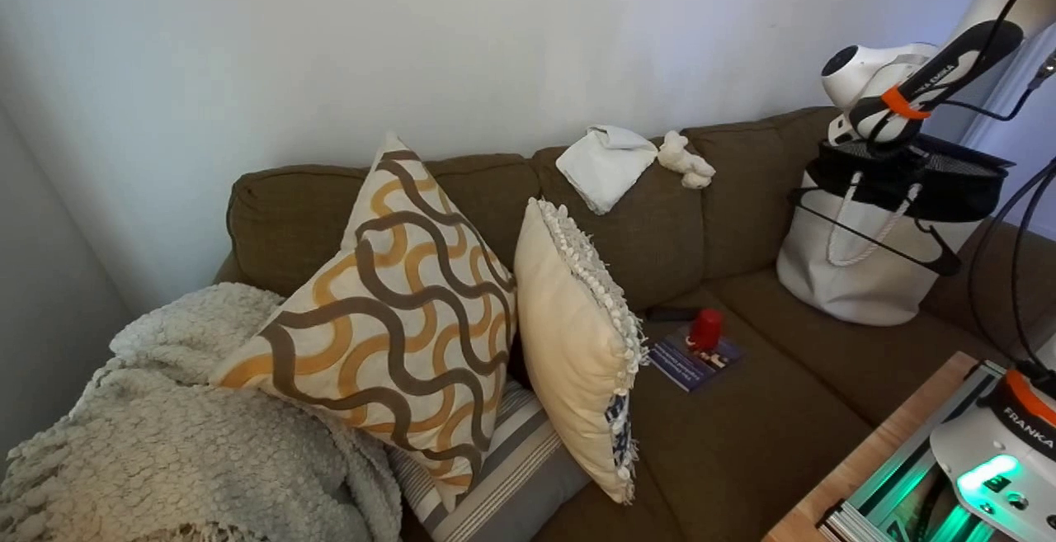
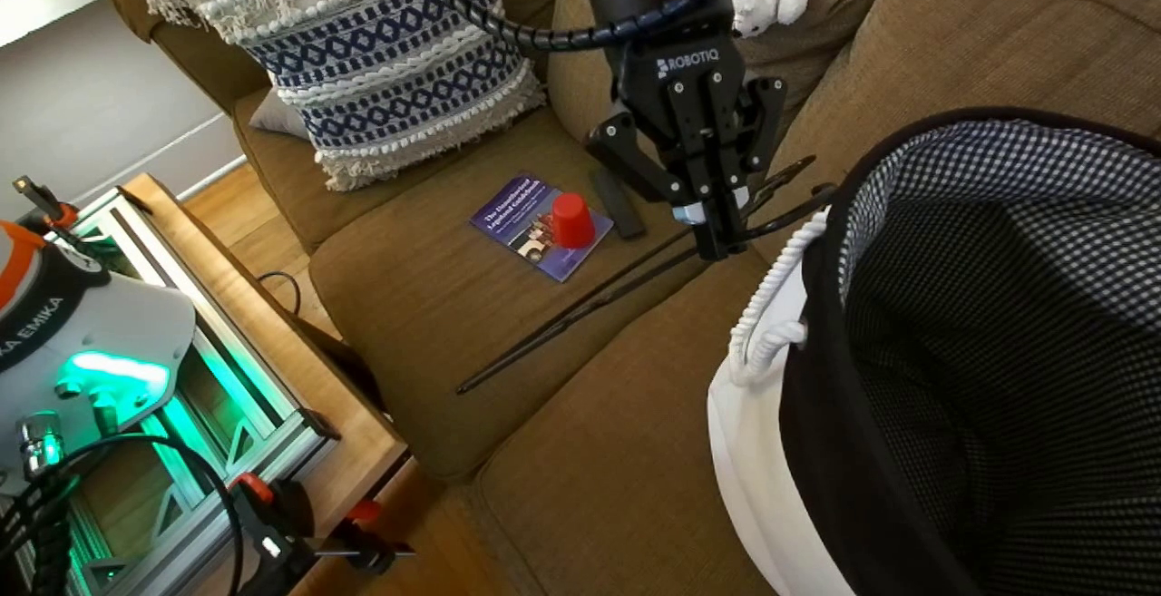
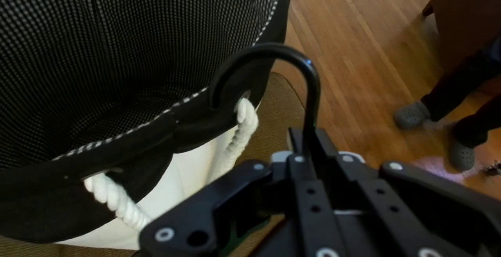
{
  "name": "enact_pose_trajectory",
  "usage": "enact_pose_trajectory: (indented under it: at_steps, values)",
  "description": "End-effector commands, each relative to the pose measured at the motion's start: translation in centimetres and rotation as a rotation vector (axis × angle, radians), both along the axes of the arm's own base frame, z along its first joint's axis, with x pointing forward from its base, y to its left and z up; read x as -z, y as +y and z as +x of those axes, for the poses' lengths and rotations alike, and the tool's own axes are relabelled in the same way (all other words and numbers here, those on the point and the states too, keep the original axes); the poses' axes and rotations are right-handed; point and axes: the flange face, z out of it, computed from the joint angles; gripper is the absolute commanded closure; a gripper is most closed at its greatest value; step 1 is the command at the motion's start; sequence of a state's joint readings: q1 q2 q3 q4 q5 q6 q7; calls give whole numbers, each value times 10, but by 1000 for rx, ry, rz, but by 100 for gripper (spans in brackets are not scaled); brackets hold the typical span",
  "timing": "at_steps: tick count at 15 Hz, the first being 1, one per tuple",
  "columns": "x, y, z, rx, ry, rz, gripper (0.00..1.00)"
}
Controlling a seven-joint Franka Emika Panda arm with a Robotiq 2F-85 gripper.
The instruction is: Hang the coat hanger on the bag
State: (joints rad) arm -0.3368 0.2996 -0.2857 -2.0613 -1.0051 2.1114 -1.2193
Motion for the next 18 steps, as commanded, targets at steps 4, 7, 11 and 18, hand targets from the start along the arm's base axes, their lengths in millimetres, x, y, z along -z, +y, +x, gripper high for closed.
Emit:
enact_pose_trajectory:
  at_steps: [4, 7, 11, 18]
  values:
    - [5, -42, 18, 108, -35, 94, 98]
    - [-6, -55, 23, 136, -80, 134, 98]
    - [9, -60, 25, 162, -42, 228, 98]
    - [41, -57, 27, 217, 14, 292, 66]
